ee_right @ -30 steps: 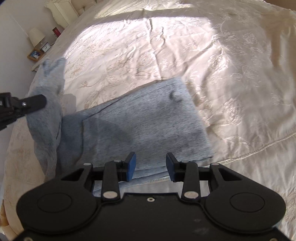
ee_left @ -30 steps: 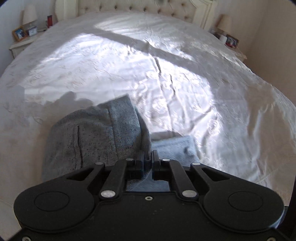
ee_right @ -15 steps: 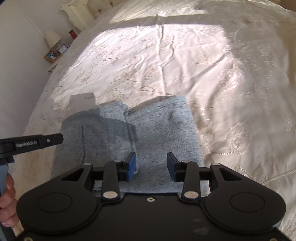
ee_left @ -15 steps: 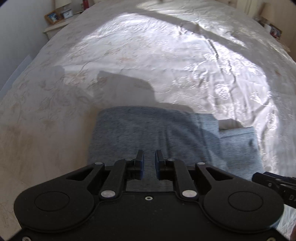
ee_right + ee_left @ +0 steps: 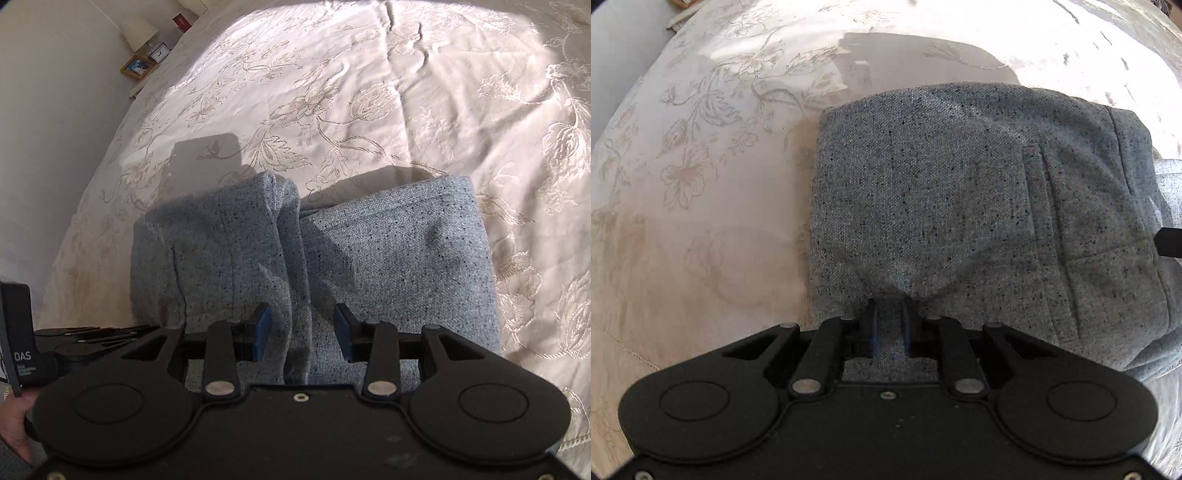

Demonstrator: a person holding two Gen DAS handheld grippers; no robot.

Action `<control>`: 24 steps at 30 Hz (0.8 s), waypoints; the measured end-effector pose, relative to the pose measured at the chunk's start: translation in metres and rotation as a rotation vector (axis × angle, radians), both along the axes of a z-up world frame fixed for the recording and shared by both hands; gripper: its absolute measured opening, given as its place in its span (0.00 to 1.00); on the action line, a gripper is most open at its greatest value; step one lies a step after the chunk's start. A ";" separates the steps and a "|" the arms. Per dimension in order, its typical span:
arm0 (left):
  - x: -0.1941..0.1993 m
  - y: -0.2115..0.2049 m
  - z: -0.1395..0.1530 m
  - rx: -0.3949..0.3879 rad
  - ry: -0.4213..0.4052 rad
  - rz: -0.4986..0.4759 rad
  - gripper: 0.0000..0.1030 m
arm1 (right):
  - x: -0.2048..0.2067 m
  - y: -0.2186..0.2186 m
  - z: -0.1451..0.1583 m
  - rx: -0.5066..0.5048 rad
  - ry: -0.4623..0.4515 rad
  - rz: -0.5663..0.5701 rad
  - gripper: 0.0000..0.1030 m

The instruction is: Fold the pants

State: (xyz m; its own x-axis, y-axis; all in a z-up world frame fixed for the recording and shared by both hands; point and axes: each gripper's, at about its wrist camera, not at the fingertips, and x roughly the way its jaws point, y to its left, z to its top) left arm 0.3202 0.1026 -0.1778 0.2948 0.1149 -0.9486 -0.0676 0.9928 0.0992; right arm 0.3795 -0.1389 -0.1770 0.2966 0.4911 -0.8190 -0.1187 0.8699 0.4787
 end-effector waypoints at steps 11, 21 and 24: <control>-0.052 0.027 0.041 0.096 -0.052 0.101 0.24 | 0.016 -0.008 -0.028 0.238 0.157 -0.032 0.42; -0.072 0.048 0.057 0.085 -0.039 0.232 0.24 | -0.010 0.026 0.039 0.041 -0.081 0.086 0.08; -0.072 0.049 0.062 0.072 -0.056 0.244 0.24 | -0.025 0.020 0.082 0.036 -0.178 0.088 0.06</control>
State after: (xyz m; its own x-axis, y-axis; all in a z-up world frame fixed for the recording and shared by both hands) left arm 0.2482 0.1514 -0.1156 0.3018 0.2557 -0.9184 -0.3112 0.9370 0.1587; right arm 0.3549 -0.1187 -0.0948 0.3892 0.5496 -0.7393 -0.2792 0.8352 0.4739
